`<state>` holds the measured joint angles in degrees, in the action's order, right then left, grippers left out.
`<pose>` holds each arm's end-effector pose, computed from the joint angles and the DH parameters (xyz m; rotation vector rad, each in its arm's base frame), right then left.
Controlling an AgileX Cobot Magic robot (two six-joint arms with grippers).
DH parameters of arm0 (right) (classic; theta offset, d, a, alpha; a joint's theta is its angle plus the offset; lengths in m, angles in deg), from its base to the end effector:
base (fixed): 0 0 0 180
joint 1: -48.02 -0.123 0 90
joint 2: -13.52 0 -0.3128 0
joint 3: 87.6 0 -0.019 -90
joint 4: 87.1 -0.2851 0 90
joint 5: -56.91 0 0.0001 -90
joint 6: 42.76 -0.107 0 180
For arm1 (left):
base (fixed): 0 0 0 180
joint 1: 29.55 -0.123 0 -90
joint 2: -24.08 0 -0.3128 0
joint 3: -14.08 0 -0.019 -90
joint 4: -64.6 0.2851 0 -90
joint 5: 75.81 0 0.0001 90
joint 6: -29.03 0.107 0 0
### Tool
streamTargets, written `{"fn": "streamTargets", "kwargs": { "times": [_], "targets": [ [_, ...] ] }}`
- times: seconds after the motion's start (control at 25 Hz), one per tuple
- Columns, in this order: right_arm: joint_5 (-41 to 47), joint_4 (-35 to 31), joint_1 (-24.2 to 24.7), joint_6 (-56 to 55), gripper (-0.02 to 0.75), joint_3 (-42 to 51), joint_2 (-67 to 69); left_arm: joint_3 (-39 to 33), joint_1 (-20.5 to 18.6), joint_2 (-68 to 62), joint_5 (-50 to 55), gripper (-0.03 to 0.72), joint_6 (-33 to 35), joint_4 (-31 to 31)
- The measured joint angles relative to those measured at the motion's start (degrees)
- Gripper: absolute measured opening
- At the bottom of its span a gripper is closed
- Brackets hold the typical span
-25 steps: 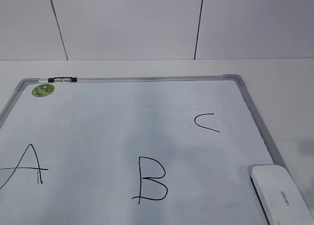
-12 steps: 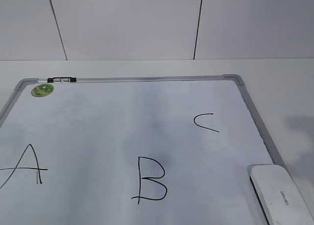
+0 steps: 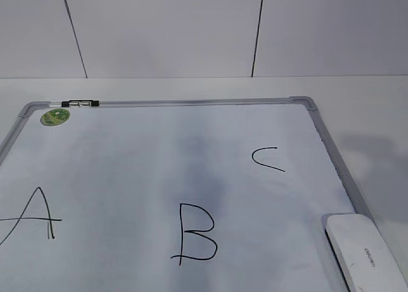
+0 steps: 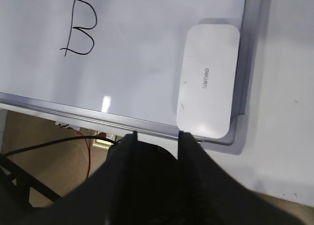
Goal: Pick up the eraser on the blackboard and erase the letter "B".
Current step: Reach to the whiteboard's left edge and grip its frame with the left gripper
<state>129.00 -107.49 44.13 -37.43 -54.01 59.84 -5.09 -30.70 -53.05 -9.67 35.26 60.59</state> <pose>0.1077 0.0429 0.3296 -0.1771 2.6074 0.4750 0.2481 -0.0019 0.3137 0.0994 2.8290 -0.0685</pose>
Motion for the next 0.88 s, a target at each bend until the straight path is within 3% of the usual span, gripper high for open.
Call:
{"fn": "streamTargets", "kwargs": {
  "times": [0.28, 0.44, 0.68, 0.88],
  "targets": [
    [-0.11, -1.88, -1.89, 0.61, 0.214, -7.26, 10.40, 5.52, 0.00, -12.19, -2.30, 0.239, 0.81, 0.10],
    [-0.19, 1.57, -9.37, -2.98, 0.214, -11.93, 15.67, 5.93, 0.00, -15.02, -3.10, 0.239, 0.94, 0.10],
    [-0.32, 13.39, -26.53, -16.91, 0.214, -16.65, 25.30, 6.25, 0.00, -16.67, -3.19, 0.239, 0.94, 0.10],
    [-0.52, 14.88, -29.94, -20.93, 0.214, -16.78, 29.69, 6.34, -0.32, -18.86, -4.80, 0.239, 0.98, 0.10]
  ]
}}
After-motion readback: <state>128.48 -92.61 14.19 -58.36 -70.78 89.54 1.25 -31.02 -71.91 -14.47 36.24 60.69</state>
